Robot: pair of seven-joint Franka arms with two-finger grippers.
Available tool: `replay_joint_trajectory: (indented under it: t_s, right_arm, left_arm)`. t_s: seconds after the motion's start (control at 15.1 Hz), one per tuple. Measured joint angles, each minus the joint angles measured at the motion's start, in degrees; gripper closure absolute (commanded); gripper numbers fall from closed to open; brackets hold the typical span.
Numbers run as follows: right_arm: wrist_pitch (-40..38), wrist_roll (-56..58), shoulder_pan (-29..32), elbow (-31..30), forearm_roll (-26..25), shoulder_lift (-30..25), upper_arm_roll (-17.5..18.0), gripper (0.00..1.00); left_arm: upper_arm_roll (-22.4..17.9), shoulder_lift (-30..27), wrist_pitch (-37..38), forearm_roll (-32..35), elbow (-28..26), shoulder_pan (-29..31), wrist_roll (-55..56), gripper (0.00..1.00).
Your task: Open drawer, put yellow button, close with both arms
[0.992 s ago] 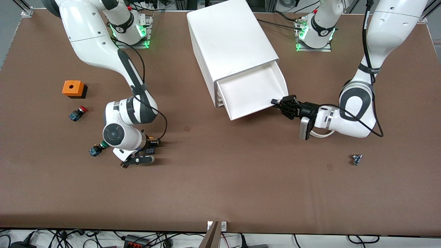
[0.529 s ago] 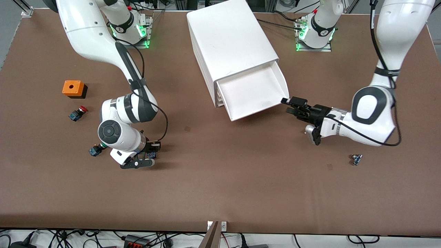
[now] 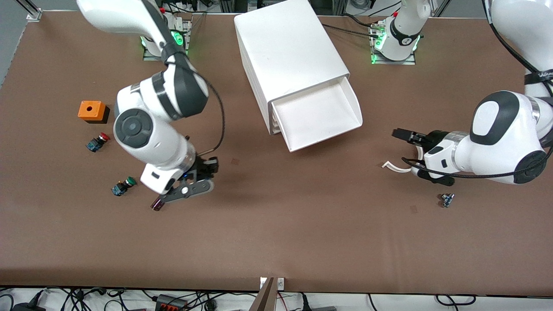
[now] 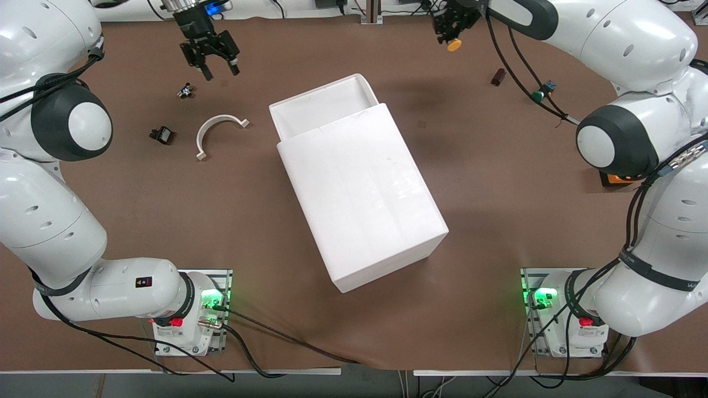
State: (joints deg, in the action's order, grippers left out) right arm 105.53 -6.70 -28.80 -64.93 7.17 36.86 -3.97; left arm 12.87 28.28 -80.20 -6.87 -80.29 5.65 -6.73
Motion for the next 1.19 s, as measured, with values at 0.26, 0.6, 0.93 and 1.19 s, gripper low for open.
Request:
replay_joint_trajectory:
  t_s: [0.26, 0.6, 0.93, 1.19]
  right_arm:
    - [-1.9, -1.3, -5.4, 2.9, 1.8, -2.2, 1.0, 1.00]
    - [-2.8, -6.1, -12.6, 5.1, 1.8, -2.7, 1.1, 1.00]
    - [-0.3, -17.7, -20.7, 5.1, -1.9, -1.6, 1.1, 1.00]
    - [4.3, -20.6, -22.4, 5.1, -2.2, 1.7, 1.1, 1.00]
  left_arm:
    - [0.1, -0.3, -3.8, 9.3, 5.9, -0.2, -0.5, 0.00]
    - [0.1, -1.6, -4.2, 11.8, 13.3, -0.7, 1.1, 0.00]
    - [0.0, -4.8, -4.0, 11.3, 16.2, -0.5, 5.4, 0.00]
    - [0.0, -11.1, -9.8, 11.2, 6.1, 1.2, 6.2, 0.00]
